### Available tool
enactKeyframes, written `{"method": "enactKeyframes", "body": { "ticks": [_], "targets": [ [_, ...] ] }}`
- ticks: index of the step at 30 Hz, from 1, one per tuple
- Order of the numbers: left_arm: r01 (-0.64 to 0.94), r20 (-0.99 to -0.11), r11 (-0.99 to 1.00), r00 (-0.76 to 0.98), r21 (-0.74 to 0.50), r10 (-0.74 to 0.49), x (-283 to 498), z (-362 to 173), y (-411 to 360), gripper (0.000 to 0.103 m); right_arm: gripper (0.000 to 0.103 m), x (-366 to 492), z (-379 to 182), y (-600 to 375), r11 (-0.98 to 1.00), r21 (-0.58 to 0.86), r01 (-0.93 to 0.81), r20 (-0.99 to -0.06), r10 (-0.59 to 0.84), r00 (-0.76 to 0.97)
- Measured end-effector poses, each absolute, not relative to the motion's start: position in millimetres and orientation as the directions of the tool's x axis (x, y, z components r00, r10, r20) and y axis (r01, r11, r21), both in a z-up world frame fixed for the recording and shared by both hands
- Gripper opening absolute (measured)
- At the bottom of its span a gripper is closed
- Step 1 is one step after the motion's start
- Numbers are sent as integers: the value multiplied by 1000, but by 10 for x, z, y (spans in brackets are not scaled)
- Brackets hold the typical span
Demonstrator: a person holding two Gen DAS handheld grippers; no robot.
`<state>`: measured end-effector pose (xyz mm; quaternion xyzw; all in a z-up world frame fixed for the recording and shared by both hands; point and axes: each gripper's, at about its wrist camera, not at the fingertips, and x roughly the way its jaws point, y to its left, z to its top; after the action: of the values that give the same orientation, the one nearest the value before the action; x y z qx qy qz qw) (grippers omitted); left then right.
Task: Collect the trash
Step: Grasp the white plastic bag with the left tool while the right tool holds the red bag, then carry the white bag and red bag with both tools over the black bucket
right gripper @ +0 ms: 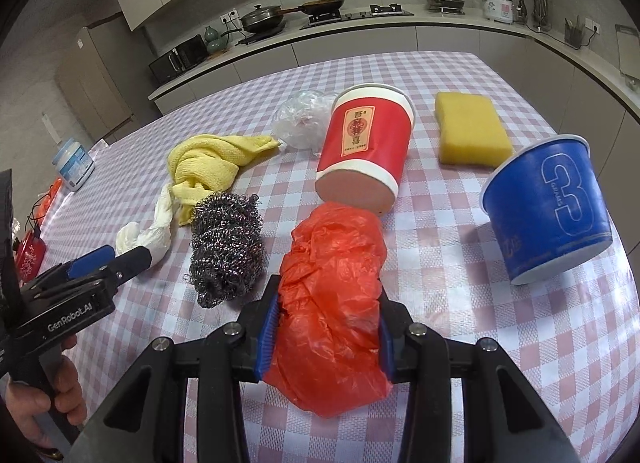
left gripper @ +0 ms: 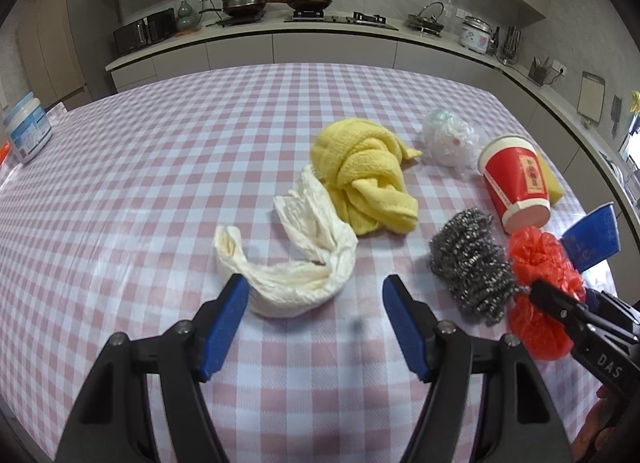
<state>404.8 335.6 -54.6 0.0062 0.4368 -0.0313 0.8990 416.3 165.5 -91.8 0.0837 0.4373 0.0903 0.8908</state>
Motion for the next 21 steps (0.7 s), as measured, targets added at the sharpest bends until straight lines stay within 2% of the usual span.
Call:
{"method": "enactKeyframes", "body": {
  "ticks": [5,7,12,14,21],
  "targets": [
    [83,-793,996,606,-17,-64,4131,-660,3356,70,43,4183,-932,1666,970,228,-83,-763,231,603],
    [83,-787,996,614,-14,-62,4117,-681,3362,62,43,4185,-938,1673,970,227,-83,-764,230,603],
    [73,-772,997,632,-17,-59,4055,-657,3381,30,43,4193,-948,1676,970,229,-83,-762,232,604],
    [63,-771,997,633,-43,-73,4035,-633,3403,22,43,4190,-945,1681,970,228,-87,-760,234,606],
    [52,-749,991,650,-121,-126,3810,-466,3446,17,42,4127,-903,1693,966,231,-113,-751,251,611]
  ]
}}
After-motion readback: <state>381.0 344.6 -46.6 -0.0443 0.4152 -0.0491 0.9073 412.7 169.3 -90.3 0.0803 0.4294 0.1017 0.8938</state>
